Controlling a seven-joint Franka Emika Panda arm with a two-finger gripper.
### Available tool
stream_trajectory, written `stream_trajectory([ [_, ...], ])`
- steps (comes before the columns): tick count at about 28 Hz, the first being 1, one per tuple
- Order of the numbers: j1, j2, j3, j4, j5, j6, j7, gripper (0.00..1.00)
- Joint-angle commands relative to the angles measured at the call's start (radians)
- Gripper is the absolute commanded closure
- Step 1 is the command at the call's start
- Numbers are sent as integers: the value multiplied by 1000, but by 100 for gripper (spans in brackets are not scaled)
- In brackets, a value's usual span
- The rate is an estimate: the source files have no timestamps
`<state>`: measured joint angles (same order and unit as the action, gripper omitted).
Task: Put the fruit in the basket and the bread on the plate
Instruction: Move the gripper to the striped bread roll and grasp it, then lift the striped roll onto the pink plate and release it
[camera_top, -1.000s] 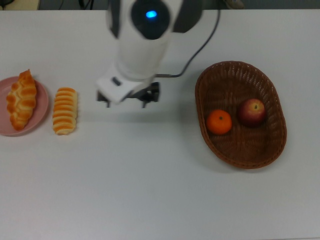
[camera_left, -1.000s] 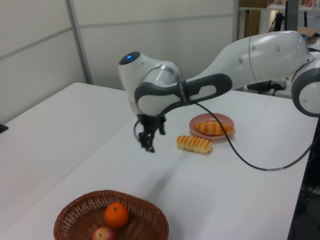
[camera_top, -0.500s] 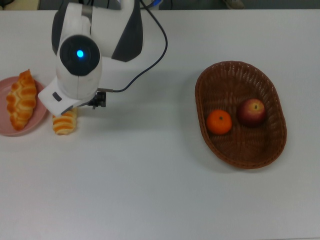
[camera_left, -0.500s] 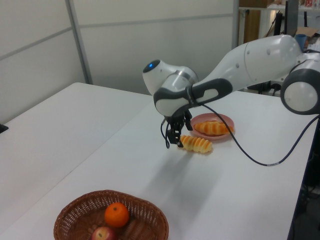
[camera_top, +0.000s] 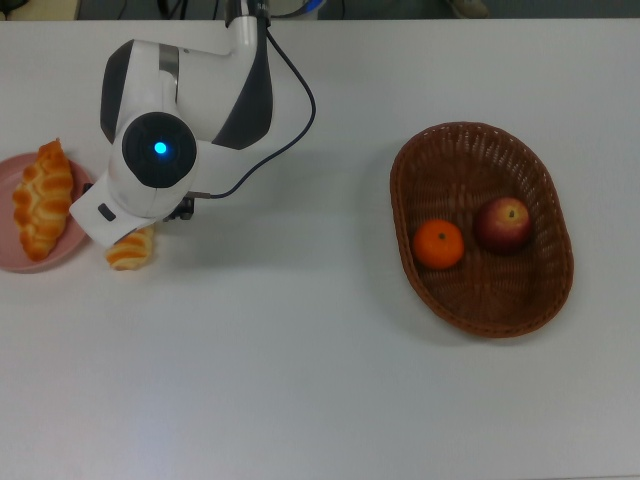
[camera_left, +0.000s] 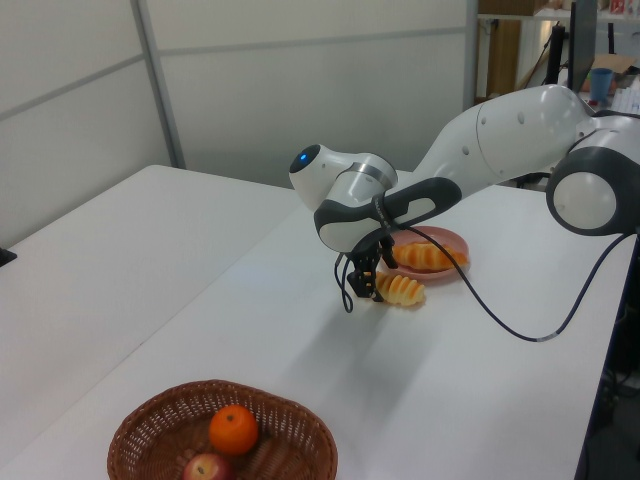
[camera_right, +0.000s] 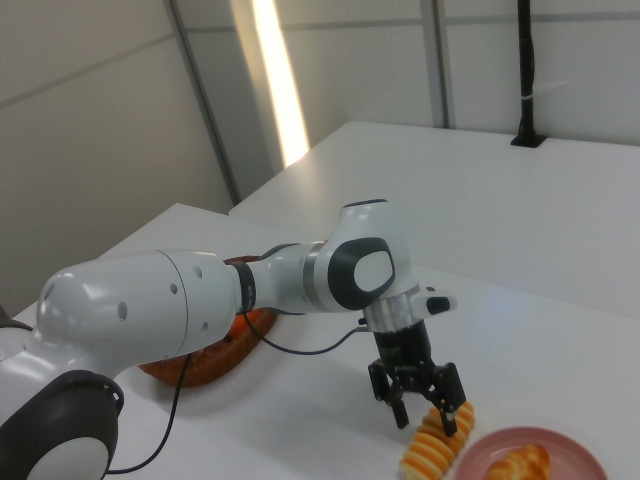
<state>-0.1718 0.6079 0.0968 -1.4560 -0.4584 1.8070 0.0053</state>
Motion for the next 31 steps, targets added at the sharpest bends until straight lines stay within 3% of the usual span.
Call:
stream_trajectory([
  [1,-12,0,-5,-9,-23,12,-16,98],
  [20,-15,-10,-3,0,-11,32,-13,100],
  [31,-145,-91,-8,59,148,34,-42,100],
])
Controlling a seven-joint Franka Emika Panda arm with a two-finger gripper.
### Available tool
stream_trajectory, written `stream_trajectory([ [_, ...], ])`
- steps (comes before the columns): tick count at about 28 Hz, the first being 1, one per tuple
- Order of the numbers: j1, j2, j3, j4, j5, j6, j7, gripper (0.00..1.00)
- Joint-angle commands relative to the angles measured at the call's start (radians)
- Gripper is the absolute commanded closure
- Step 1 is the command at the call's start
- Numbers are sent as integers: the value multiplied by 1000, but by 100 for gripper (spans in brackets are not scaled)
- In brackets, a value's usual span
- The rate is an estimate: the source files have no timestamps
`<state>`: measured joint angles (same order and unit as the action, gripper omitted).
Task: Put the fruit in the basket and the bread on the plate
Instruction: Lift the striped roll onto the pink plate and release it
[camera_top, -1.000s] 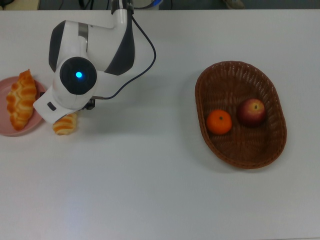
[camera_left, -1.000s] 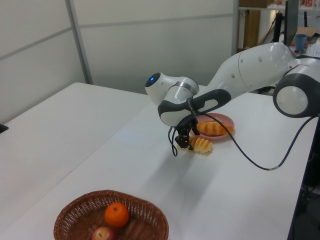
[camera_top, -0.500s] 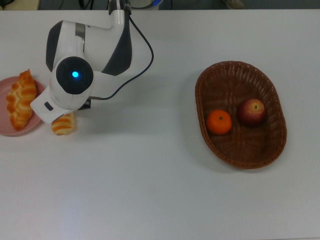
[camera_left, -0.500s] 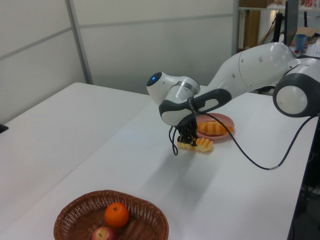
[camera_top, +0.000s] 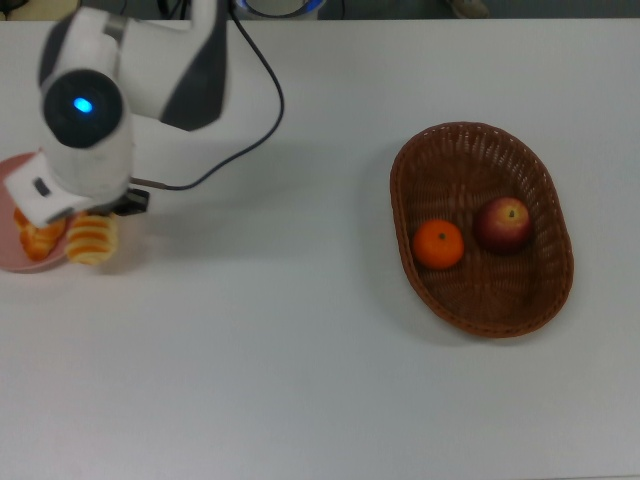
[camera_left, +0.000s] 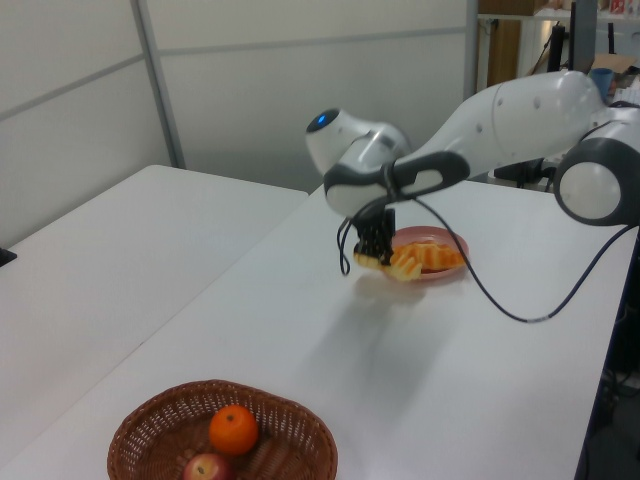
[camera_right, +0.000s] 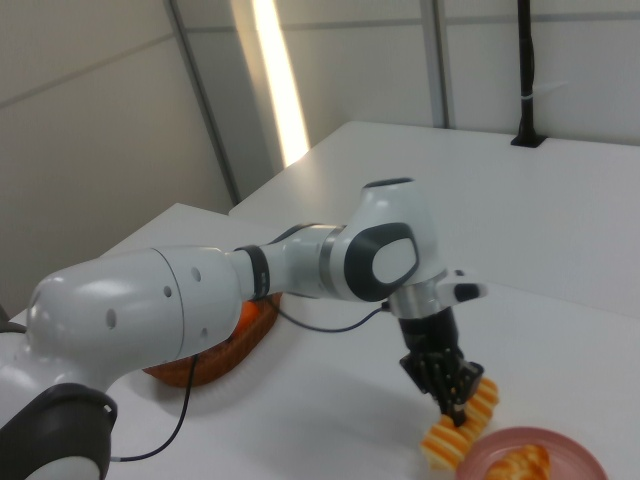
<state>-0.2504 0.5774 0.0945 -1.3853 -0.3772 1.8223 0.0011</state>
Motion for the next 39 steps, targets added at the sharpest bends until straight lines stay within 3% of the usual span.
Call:
stream_trajectory([
  [1,-78,-63,-7,-11,69,19,-39,100],
  [8,-164,-77,-21,-11,67,84,-44,100],
  [12,-171,-73,-70,-12,63,126,-47,100],
  [17,-173,-62,-99,-15,60,167,-61,98],
  [18,-173,-60,-101,-15,58,169,-62,91],
  [19,-173,-56,-101,-15,60,170,-64,74],
  [20,-171,-54,-101,-17,60,170,-67,43],
  [21,-167,-54,-101,-20,51,172,-69,0],
  [26,-159,-48,-99,-23,1,172,-76,0],
  [39,-159,-62,-87,-20,27,167,-72,0],
])
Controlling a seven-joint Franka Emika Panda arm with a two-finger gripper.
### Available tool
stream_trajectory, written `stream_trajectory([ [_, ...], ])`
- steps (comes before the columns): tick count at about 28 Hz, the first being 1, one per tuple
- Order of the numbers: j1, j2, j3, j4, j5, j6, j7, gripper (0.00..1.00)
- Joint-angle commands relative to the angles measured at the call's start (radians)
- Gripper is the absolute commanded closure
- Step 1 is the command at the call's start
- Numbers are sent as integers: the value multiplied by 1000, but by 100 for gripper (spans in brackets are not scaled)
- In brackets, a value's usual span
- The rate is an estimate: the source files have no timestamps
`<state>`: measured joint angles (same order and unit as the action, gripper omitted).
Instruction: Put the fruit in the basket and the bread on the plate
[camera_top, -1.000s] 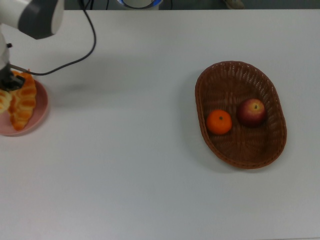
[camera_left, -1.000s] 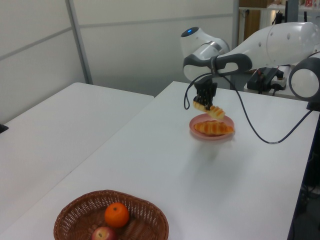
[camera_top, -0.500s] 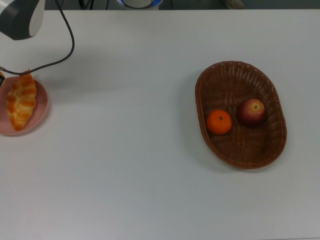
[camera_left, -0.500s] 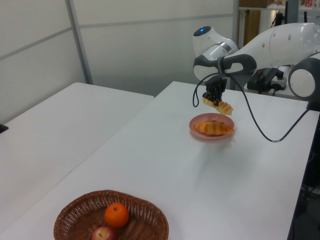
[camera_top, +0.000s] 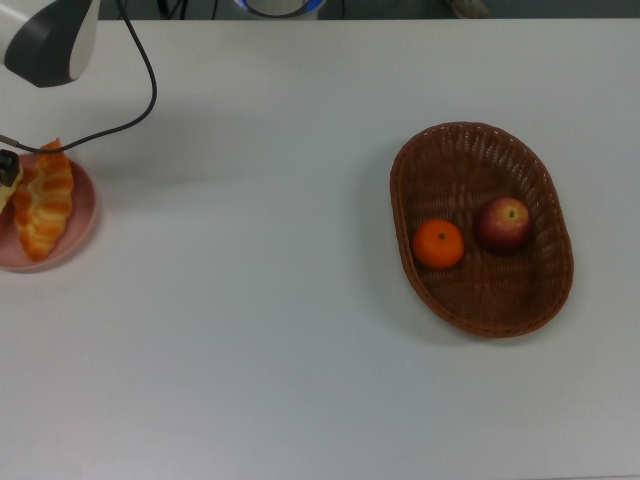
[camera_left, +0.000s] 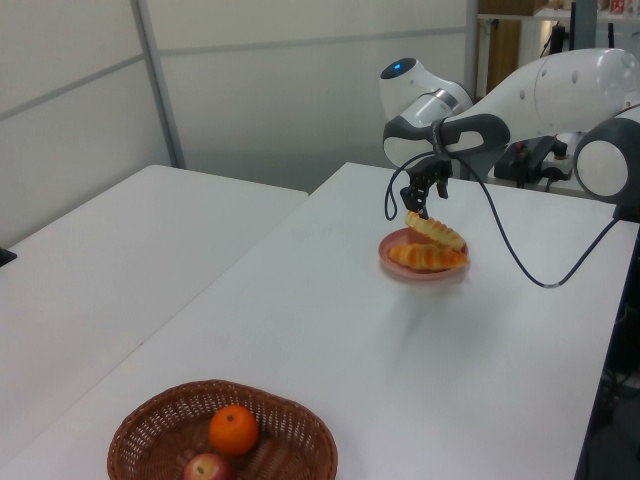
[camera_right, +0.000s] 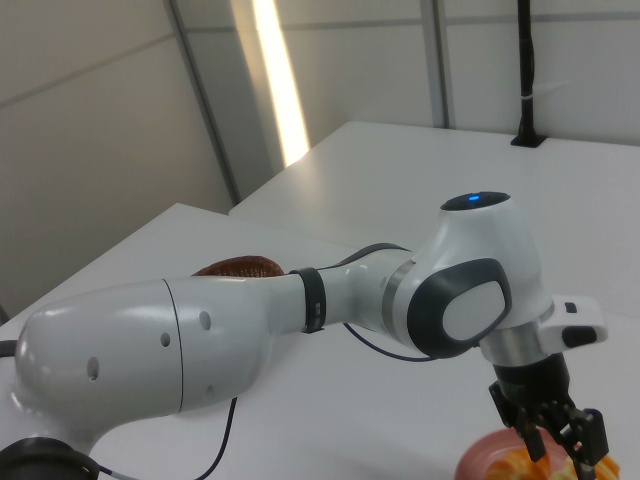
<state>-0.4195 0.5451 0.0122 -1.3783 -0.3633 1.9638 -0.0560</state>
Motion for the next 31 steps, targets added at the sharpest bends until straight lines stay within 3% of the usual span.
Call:
stream_trajectory([
  [1,11,-34,-3,-28,21,23,-13,0],
  [4,54,-62,-6,-28,87,17,-15,0],
  [12,146,-155,-6,-22,205,-83,-15,0],
  [17,218,-230,-8,-19,300,-238,-15,0],
  [25,249,-300,-5,-19,375,-306,-15,0],
  [31,245,-297,-5,-19,379,-299,-39,0],
])
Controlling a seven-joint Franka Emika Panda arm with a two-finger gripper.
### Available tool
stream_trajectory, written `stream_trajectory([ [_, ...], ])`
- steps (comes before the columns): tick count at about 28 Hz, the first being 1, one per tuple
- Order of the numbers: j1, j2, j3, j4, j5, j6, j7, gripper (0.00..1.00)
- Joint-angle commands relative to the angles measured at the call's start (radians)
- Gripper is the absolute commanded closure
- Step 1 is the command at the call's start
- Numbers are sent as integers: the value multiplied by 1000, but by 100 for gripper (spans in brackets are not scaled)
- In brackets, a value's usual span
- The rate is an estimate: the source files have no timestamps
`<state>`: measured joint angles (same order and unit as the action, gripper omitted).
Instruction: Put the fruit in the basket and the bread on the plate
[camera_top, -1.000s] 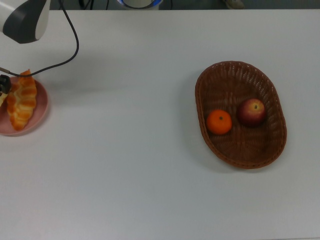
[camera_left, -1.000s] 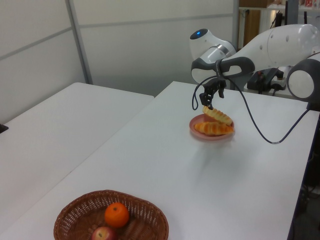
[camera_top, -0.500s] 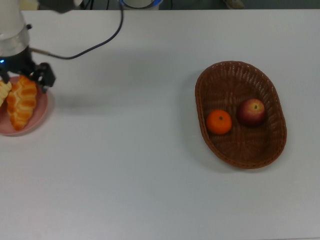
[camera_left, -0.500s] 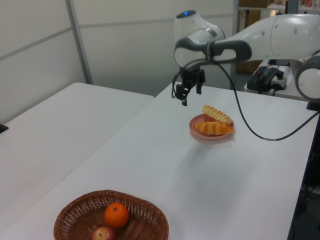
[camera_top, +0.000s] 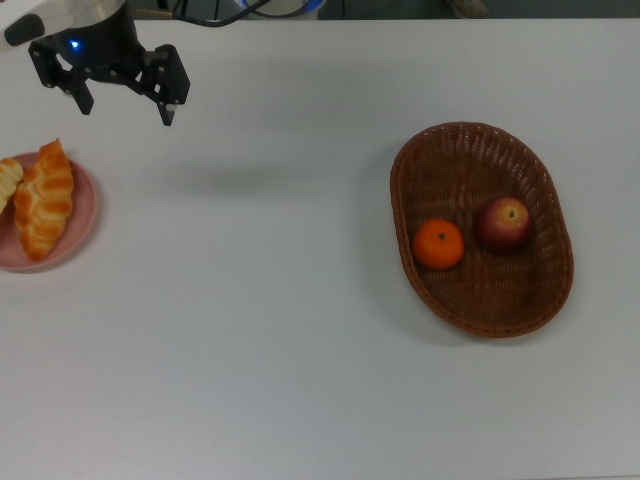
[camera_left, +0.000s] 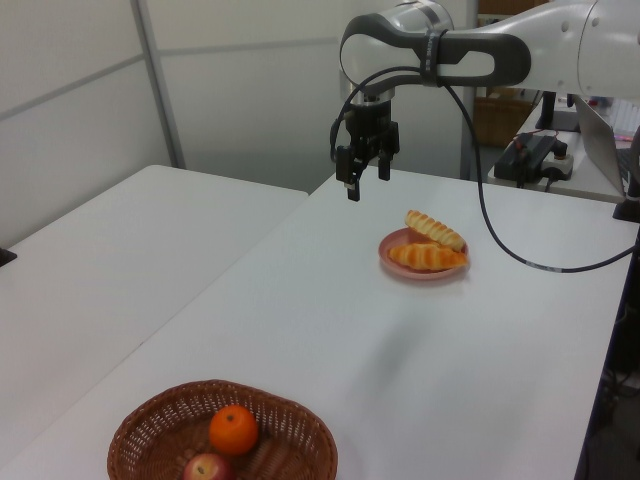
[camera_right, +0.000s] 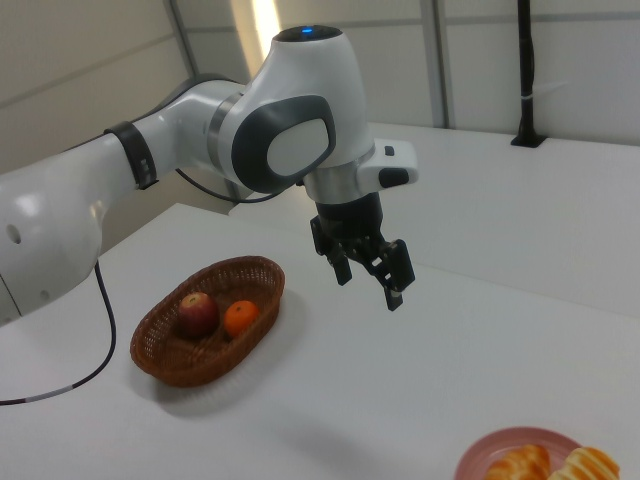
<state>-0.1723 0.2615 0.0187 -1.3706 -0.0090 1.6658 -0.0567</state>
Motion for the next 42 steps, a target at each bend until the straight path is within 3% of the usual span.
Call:
stream_trajectory([
  [1,-4,-13,-11,-27,26,-1,-54,0],
  [42,-6,-2,-13,-30,18,-1,-127,0],
])
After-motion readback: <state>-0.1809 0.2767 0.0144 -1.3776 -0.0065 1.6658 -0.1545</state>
